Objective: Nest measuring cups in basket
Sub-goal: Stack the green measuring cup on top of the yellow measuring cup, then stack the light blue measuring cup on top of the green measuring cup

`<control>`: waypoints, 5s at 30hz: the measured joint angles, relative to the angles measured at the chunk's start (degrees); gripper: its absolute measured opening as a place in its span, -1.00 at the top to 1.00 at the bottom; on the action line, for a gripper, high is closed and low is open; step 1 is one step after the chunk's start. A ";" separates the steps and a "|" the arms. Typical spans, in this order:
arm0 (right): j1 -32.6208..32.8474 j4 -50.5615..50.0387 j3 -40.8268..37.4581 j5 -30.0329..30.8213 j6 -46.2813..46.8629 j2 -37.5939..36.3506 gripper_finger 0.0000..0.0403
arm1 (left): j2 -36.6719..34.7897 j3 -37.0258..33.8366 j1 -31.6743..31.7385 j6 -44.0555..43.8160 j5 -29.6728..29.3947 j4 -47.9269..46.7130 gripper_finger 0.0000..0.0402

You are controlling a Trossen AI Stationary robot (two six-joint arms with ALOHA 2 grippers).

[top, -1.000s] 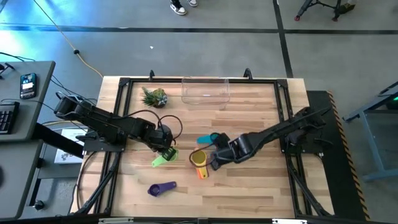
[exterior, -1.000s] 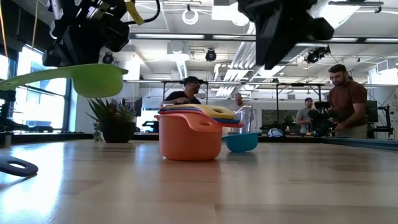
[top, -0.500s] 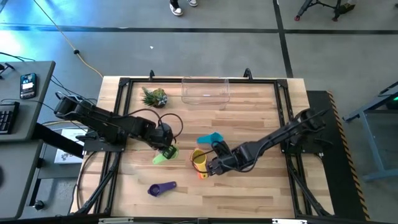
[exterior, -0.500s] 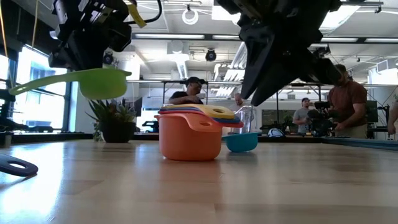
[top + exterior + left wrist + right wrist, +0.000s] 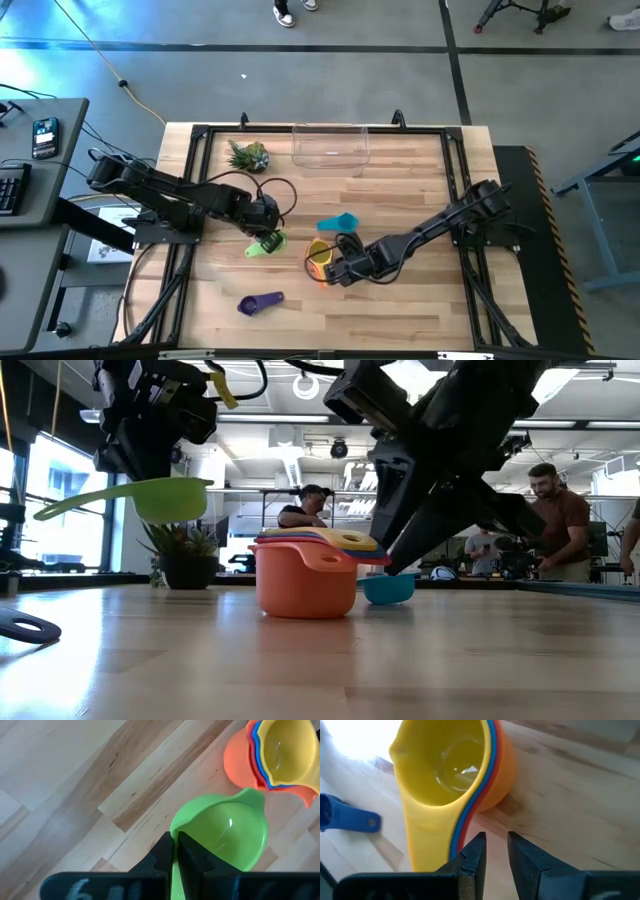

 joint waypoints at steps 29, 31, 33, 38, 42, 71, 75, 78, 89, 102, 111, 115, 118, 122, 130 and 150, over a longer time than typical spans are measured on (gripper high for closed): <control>-4.83 13.29 3.29 -2.76 -2.36 4.27 0.65 | 0.02 -0.02 2.71 6.67 1.11 -0.95 0.96; -5.28 12.72 3.83 -2.97 -3.00 4.31 0.65 | 0.02 -0.02 2.71 6.65 1.66 -1.04 0.96; -5.44 11.66 4.74 -2.95 -3.10 4.29 0.65 | 0.02 -0.02 2.71 6.22 2.78 -0.99 0.96; -5.28 -0.22 9.33 -3.97 -3.14 4.15 0.65 | 0.02 -0.02 2.64 2.91 3.71 -0.88 0.96; -5.18 -14.50 14.95 -3.97 -6.59 4.13 0.65 | 0.02 -0.02 2.01 -1.01 3.74 -0.80 0.96; -16.29 -54.01 39.65 4.66 -47.34 4.00 0.65 | 1.38 -0.03 -6.00 -35.01 -10.93 16.86 0.96; -16.93 -53.80 39.65 4.85 -49.57 4.00 0.65 | 3.31 -0.02 -6.29 -36.92 -11.26 17.71 0.96; -17.07 -53.64 39.58 5.05 -50.42 4.00 0.65 | 4.66 -0.02 -6.29 -37.53 -11.21 19.04 0.96; -17.07 -53.03 39.52 5.11 -52.63 4.00 0.65 | 9.68 -0.06 -4.90 -38.03 -9.31 23.18 0.96; -17.07 -52.65 39.52 5.16 -53.34 4.02 0.65 | 10.21 -0.02 -3.68 -38.02 -7.79 23.32 0.87; -17.07 -52.51 39.52 5.15 -53.68 4.02 0.65 | 10.21 -0.02 -2.62 -36.36 -6.17 23.38 0.85; -17.06 -52.51 39.52 5.14 -53.70 4.02 0.65 | 10.21 -0.02 -2.60 -35.84 -4.88 23.42 0.85; -17.06 -52.52 39.52 5.14 -53.70 4.02 0.65 | 10.21 -0.02 -2.30 -35.39 -4.91 23.49 0.84; -17.07 -52.53 39.52 5.14 -54.11 4.02 0.65 | 10.21 -0.02 -1.88 -35.32 -4.76 25.01 0.75; -17.07 -52.69 39.52 5.15 -54.75 4.02 0.65 | 10.21 -0.02 -1.57 -34.42 -4.76 26.04 0.54; -16.97 -56.59 39.50 -2.70 -47.52 4.02 0.65 | 3.17 0.02 -1.57 -14.63 -3.12 18.84 0.60</control>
